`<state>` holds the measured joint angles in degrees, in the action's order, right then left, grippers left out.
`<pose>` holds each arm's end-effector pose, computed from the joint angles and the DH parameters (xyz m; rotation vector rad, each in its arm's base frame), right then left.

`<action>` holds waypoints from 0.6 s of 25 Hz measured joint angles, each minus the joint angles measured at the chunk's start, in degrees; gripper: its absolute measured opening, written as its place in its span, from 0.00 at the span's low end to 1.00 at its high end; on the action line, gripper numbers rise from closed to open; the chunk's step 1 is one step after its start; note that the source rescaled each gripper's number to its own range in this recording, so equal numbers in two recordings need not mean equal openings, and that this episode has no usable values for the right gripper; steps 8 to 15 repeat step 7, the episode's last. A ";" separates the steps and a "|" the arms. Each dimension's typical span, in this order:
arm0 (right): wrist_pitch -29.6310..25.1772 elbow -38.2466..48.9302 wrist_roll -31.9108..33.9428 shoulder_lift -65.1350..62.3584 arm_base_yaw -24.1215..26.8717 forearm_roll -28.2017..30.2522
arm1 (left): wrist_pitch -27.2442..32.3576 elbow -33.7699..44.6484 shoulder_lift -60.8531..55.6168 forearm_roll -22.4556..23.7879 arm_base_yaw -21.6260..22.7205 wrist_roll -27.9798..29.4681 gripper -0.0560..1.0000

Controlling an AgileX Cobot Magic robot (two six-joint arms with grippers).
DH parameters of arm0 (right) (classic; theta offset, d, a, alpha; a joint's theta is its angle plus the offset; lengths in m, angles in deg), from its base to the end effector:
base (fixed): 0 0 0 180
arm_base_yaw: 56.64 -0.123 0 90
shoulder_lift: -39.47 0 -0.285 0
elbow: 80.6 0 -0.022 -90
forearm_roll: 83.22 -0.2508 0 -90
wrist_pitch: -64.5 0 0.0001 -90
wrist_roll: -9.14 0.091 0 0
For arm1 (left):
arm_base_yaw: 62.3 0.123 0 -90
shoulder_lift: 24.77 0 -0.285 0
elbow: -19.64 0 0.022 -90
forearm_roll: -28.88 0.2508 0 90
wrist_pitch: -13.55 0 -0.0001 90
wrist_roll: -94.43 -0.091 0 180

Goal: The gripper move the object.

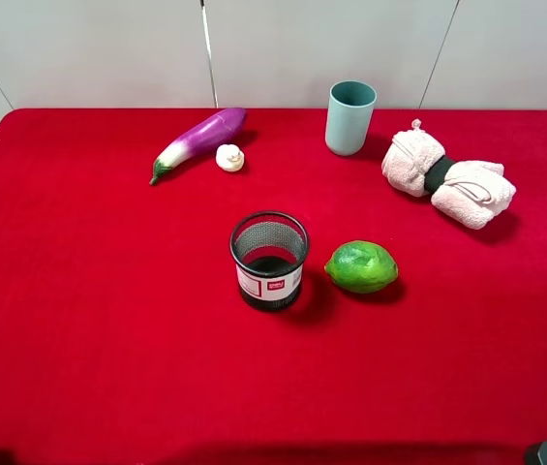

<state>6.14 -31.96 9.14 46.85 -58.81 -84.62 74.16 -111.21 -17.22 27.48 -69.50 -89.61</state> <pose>-0.0042 0.0017 0.2804 -0.0384 1.9961 0.0534 -0.0044 -0.0014 0.2747 0.2015 2.0379 -0.0637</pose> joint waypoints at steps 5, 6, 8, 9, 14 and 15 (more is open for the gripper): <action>0.00 0.00 0.00 0.00 0.00 0.00 | 0.00 0.00 0.00 0.00 0.00 0.00 1.00; 0.00 0.00 0.00 0.00 0.00 0.00 | 0.00 0.00 0.00 0.00 0.00 0.00 1.00; 0.00 0.00 0.00 0.00 0.00 0.00 | 0.00 0.00 0.00 0.00 0.00 0.00 1.00; 0.00 0.00 0.00 0.00 0.00 0.00 | 0.00 0.00 0.00 0.00 0.00 0.00 1.00; 0.00 0.00 0.00 0.00 0.00 0.00 | 0.00 0.00 0.00 0.00 0.00 0.00 1.00; 0.00 0.00 0.00 0.00 0.00 0.00 | 0.00 0.00 0.00 0.00 0.00 0.00 1.00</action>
